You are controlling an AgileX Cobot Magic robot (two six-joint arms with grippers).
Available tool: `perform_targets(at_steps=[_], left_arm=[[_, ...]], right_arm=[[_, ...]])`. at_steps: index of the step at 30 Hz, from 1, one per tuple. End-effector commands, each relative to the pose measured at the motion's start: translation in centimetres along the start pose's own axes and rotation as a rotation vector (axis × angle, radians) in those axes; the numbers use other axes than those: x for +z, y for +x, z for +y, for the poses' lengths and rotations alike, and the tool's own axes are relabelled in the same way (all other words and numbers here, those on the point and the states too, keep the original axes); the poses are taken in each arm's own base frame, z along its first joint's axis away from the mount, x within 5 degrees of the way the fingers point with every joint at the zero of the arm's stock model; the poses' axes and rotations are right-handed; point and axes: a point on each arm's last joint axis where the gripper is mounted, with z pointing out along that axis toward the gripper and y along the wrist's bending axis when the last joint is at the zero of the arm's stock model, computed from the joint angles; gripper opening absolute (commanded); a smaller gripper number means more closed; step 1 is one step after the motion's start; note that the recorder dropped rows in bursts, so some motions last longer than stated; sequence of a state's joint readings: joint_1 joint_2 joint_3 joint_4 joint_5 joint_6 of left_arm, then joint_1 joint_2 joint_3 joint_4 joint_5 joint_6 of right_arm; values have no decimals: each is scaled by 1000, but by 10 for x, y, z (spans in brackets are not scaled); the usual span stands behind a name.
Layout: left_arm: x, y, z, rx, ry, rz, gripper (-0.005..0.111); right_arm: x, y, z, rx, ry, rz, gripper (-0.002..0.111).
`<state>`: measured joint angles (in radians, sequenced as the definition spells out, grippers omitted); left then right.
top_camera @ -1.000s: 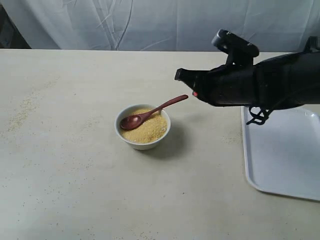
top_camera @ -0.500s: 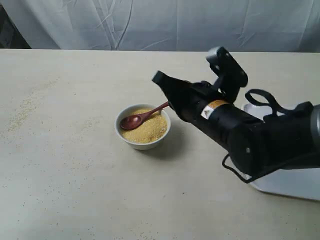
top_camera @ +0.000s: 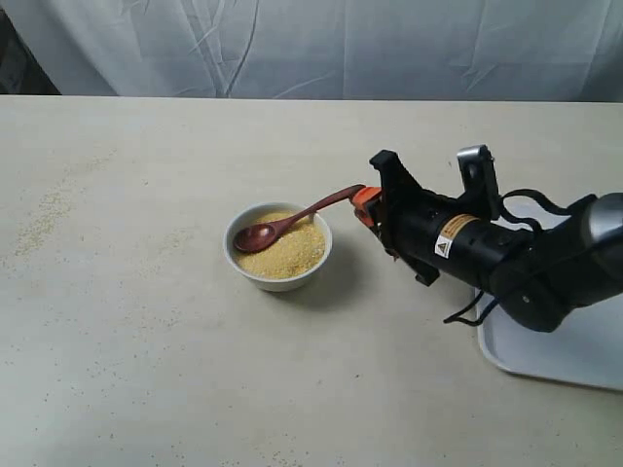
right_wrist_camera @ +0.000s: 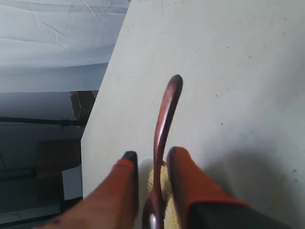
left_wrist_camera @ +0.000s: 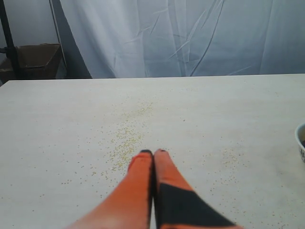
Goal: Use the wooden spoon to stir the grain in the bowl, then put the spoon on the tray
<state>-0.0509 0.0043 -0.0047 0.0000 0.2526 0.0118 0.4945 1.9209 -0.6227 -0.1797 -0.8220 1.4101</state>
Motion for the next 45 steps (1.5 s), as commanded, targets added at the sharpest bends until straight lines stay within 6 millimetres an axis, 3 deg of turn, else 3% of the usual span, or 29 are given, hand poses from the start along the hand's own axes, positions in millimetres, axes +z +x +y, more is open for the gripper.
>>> perform_targets(at_steps=[1,10,18,21,25,31,33,39,45], left_arm=[[0,0,0,-1,1,-15,0],[0,0,0,-1,1,-15,0],[0,0,0,-1,1,-15,0],[0,0,0,-1,1,-15,0],[0,0,0,-1,1,-15,0],[0,0,0,-1,1,-15,0],[0,0,0,-1,1,-15,0],[0,0,0,-1,1,-15,0],[0,0,0,-1,1,-15,0]], right_arm=[[13,-3,2,-14,-32,6,44],[44,-8,2,-16,-14,-1,45],[51,-10,-1,-3,-15,-14,44],[51,-10,-1,-8,-7,-16,32],[51,-11,-4,11,26,-29,2],[51,-11,-3,9,17,-29,0],[50,-12,3,-12,-39,-40,0],[36,-19,48,-201,-320,-103,0],[13,-16,87,-717,-391,-109,-1]])
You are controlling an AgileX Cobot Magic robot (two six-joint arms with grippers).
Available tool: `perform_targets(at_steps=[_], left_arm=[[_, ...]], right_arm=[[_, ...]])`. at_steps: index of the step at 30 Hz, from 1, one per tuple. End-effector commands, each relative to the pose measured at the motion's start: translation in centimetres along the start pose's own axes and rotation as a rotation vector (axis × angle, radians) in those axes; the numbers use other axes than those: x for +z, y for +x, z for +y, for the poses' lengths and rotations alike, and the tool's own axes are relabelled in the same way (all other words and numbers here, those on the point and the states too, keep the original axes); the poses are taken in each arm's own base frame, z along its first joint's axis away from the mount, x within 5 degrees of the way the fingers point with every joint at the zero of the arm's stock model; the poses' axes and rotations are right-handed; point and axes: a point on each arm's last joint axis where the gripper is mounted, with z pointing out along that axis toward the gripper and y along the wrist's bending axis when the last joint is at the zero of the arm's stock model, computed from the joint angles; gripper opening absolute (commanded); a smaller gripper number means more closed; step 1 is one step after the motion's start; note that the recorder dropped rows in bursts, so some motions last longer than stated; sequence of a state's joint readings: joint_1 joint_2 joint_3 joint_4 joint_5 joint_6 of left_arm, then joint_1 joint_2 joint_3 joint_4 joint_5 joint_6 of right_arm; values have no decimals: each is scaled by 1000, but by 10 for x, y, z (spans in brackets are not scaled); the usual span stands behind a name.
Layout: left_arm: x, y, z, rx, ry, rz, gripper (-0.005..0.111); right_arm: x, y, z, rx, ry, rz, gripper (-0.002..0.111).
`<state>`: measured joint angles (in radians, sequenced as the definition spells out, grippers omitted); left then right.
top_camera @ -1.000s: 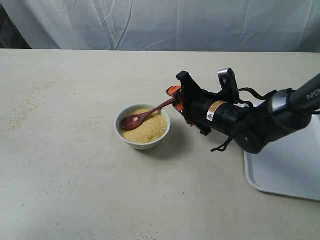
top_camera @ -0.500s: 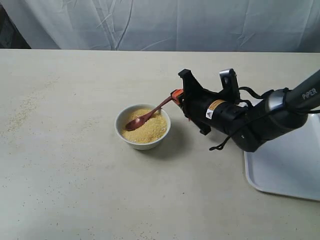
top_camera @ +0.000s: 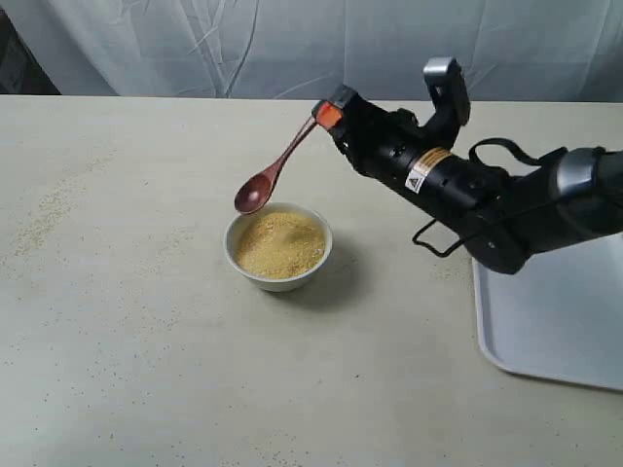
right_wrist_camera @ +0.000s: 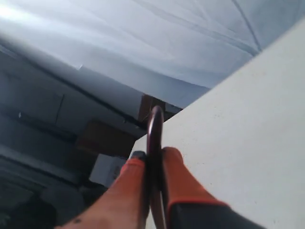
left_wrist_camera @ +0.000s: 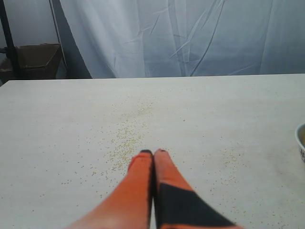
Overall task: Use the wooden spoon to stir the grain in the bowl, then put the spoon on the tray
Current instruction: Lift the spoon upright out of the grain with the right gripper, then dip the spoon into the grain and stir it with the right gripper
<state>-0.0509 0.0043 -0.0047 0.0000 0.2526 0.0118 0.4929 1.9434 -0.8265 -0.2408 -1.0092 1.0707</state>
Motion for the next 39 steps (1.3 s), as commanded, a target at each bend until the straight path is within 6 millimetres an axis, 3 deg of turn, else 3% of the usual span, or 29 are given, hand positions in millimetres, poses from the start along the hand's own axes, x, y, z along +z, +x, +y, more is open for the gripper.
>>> perform_targets(at_steps=[1,5,11,16,22,28,33,39], left_arm=[[0,0,0,-1,1,-15,0],[0,0,0,-1,1,-15,0],[0,0,0,-1,1,-15,0],[0,0,0,-1,1,-15,0],[0,0,0,-1,1,-15,0],[0,0,0,-1,1,-15,0],[0,0,0,-1,1,-15,0],[0,0,0,-1,1,-15,0]], right_arm=[[-8,-12,27,-397,-55,36,-1],[-13,-18,34,-484,9,76,-1],[-12,-3,10,-504,146,216,-1],[-6,10,-1,-493,98,223,-1],[-3,24,12,-456,34,220,-1],[-4,13,20,-435,50,150,-1],[-5,7,24,-528,56,121,-1],[-7,11,9,-649,192,210,-1]])
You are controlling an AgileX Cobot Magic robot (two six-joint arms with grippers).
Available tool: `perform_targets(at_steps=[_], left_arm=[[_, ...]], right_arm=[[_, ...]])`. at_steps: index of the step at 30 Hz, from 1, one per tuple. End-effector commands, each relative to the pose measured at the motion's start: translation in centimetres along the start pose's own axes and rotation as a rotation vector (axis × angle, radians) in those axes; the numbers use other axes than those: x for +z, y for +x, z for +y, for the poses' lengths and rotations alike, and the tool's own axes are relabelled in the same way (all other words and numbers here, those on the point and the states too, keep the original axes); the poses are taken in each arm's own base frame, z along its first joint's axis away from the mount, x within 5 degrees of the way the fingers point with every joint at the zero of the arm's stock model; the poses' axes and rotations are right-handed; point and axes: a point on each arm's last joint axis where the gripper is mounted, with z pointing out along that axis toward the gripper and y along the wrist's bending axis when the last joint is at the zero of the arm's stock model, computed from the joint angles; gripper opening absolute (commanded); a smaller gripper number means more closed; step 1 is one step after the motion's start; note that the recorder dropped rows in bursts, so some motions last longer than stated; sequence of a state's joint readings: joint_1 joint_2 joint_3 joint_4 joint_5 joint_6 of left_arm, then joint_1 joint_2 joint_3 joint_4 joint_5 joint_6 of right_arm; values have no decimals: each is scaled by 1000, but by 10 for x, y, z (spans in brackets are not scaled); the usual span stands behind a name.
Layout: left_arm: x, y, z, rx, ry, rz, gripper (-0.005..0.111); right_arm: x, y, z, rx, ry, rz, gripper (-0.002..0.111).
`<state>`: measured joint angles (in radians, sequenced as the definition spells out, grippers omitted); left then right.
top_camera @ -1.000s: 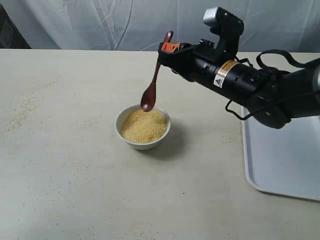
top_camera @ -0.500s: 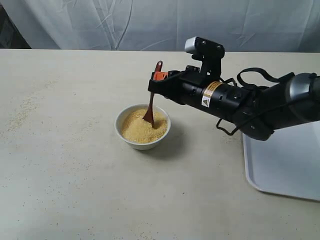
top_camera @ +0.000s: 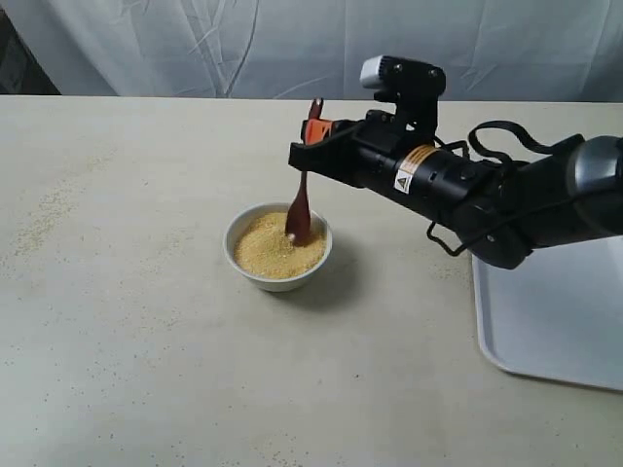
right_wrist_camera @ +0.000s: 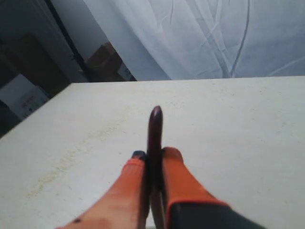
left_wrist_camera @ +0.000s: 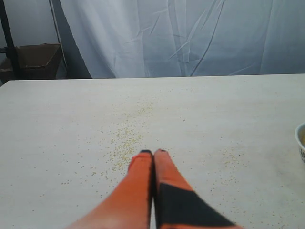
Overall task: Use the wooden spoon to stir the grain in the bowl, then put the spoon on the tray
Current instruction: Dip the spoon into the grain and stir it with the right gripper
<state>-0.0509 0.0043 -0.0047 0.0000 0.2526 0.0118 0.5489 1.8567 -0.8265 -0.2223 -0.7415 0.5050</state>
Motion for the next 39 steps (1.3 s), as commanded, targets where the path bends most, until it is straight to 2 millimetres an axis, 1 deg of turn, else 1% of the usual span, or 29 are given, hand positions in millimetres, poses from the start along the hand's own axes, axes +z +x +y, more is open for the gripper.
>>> perform_targets(at_steps=[1,3,6,8,10,14,21,24,27,32,34,36,39], left_arm=[[0,0,0,-1,1,-15,0],[0,0,0,-1,1,-15,0],[0,0,0,-1,1,-15,0],[0,0,0,-1,1,-15,0],[0,0,0,-1,1,-15,0],[0,0,0,-1,1,-15,0],[0,0,0,-1,1,-15,0],[0,0,0,-1,1,-15,0],[0,0,0,-1,1,-15,0],[0,0,0,-1,1,-15,0],[0,0,0,-1,1,-15,0],[0,0,0,-1,1,-15,0],[0,0,0,-1,1,-15,0]], right_arm=[[-1,10,-8,-74,81,110,-1],[0,17,-9,-66,87,139,-1],[3,20,3,-35,35,121,-1],[4,18,11,-37,-5,81,-1],[4,15,16,-39,-36,41,-1],[3,7,19,-26,-52,-11,-1],[-8,-18,29,-43,-76,-85,-1],[-10,-21,30,-44,-79,-95,-1],[-9,-16,38,-28,-102,-67,-1],[0,10,47,-29,-125,16,-1],[4,22,46,-27,-116,58,-1],[6,30,42,-31,-97,88,-1],[7,30,37,-12,-49,83,-1]])
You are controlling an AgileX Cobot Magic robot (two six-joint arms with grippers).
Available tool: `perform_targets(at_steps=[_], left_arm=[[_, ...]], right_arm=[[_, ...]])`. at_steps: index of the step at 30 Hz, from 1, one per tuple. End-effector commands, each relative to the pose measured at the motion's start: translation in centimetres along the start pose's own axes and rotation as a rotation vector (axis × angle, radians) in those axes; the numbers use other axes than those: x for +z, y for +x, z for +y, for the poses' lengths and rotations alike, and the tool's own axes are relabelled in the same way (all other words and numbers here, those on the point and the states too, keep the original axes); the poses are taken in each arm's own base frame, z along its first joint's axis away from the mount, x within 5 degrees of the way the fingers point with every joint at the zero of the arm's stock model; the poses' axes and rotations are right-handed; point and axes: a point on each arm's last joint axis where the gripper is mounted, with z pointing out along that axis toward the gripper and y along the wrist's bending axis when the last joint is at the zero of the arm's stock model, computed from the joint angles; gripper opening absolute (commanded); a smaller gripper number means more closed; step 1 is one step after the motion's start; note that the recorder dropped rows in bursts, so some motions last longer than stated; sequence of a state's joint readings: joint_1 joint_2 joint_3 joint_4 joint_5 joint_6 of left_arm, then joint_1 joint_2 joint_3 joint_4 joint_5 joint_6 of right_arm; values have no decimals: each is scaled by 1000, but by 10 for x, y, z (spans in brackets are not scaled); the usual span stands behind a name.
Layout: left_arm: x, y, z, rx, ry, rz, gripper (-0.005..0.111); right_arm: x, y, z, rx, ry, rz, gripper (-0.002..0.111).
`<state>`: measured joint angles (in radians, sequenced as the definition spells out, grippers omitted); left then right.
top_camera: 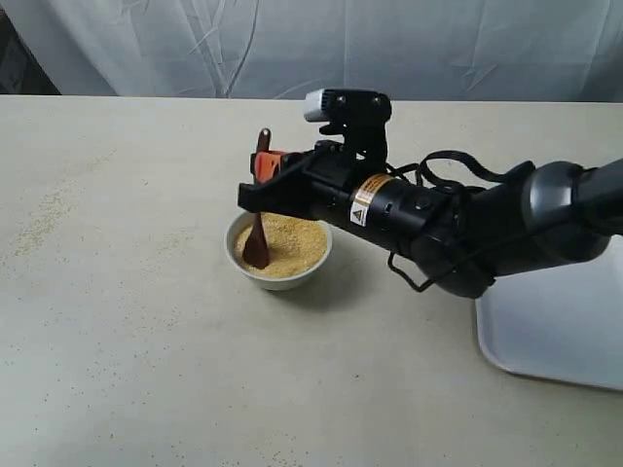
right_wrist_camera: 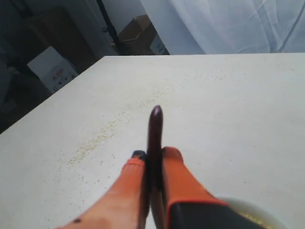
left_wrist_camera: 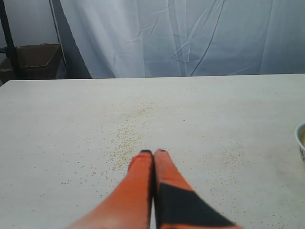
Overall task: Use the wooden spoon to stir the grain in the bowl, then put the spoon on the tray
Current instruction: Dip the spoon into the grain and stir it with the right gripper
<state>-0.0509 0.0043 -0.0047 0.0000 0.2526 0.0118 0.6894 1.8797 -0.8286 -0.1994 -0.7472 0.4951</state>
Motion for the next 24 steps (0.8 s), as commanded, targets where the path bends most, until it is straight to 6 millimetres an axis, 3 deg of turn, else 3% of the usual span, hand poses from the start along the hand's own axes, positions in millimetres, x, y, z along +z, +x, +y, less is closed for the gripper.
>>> perform_targets(at_steps=[1,11,15,18,20,24], left_arm=[[0,0,0,-1,1,-15,0],[0,0,0,-1,1,-15,0],[0,0,0,-1,1,-15,0],[0,0,0,-1,1,-15,0],[0,0,0,-1,1,-15,0],[0,0,0,-1,1,-15,0]], right_arm=[[-1,2,-8,5,74,10,-1],[-19,-40,-6,-131,190,-155,-1],[-17,-35,-9,-177,212,-113,-1],[-10,-14,-17,-202,234,-2,-1],[-6,-6,-12,-174,216,17,-1],[-9,-19,6,-191,162,-91,-1]])
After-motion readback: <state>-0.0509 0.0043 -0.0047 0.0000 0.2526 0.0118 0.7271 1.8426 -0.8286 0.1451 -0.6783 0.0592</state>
